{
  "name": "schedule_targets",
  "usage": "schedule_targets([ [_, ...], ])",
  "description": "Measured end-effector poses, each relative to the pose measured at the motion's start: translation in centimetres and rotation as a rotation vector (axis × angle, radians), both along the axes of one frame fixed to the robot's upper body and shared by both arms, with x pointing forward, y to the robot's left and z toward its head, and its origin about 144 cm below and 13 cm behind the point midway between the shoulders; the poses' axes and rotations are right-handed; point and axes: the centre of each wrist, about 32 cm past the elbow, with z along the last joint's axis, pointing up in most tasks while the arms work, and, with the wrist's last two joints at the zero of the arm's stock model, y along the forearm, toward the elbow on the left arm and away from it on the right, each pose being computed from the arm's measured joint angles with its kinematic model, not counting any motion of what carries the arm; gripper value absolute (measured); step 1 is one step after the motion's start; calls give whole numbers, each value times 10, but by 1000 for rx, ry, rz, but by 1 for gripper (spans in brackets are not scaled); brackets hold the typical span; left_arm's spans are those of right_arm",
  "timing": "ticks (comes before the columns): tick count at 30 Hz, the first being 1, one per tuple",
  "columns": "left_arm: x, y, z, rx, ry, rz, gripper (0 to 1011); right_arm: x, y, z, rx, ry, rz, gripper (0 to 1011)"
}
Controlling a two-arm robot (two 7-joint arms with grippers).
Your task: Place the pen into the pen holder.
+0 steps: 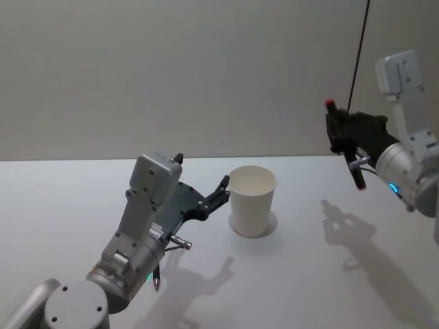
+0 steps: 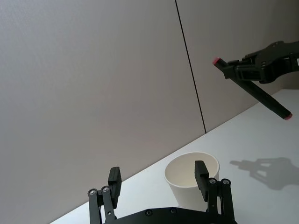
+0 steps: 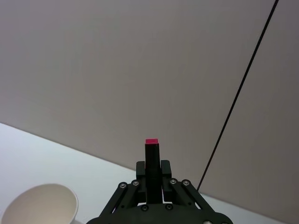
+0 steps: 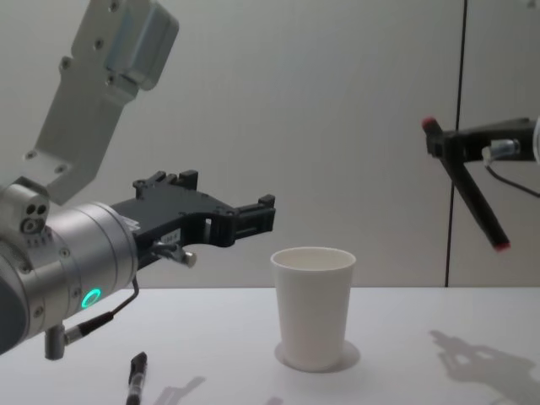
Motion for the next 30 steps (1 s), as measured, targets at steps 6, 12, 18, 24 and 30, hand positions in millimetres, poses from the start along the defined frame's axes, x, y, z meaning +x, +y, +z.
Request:
schedule_targets([
  [6,0,0,0,0,0,0,1004,0,4,-5,-6,-102,25,175],
  [12,0,0,0,0,0,0,1004,2,11,-12,-5,-199,51,175],
  [18,0,0,0,0,0,0,1004,7,19,-19,9,-299,82,175],
  [24,0,0,0,0,0,0,1004,15,32,-30,50,-393,125,175],
  [30,0,0,0,0,0,0,1004,24,45,-41,106,-448,165,175],
])
